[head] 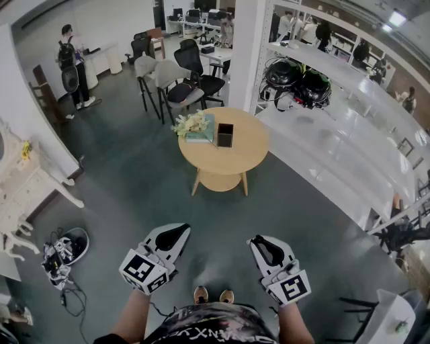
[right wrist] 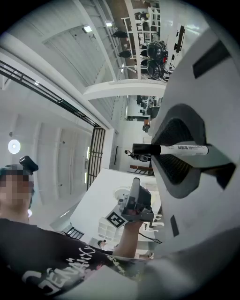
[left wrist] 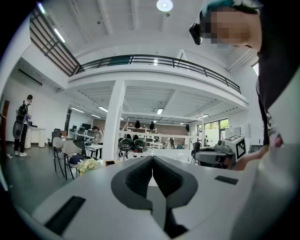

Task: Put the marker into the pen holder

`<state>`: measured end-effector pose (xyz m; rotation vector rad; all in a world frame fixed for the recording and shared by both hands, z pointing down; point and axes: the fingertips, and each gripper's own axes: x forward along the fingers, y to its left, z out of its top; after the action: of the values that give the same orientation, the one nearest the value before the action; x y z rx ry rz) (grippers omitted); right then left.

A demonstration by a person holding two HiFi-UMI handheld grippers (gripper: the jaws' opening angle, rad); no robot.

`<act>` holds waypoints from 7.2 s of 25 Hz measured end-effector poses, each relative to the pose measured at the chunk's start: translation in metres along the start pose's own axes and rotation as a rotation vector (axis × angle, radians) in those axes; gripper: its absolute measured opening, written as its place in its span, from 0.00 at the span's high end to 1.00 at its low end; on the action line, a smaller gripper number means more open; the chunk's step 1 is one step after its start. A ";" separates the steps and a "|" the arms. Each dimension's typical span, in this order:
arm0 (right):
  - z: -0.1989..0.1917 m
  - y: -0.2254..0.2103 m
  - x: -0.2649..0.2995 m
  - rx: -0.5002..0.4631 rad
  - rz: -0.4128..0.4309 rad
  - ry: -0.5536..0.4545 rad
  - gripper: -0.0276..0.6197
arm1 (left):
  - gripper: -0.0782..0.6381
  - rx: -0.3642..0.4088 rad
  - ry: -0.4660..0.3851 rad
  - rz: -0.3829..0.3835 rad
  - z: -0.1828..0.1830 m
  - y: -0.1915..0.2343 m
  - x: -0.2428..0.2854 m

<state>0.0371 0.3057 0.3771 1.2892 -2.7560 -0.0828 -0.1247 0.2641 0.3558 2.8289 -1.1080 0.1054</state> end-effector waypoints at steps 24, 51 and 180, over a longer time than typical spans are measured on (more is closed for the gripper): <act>-0.002 -0.009 -0.014 0.017 0.003 -0.029 0.86 | 0.86 0.005 0.006 -0.017 -0.002 -0.016 0.013; -0.024 -0.012 -0.079 -0.011 0.010 -0.069 0.86 | 0.86 0.030 0.020 -0.006 -0.027 -0.092 0.012; -0.086 -0.434 0.527 0.048 0.047 -0.065 0.86 | 0.86 -0.110 0.124 -0.074 -0.043 0.413 0.515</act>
<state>0.0413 -0.3776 0.4576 1.2535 -2.8589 -0.0566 -0.0293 -0.3787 0.4795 2.7215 -0.9526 0.2043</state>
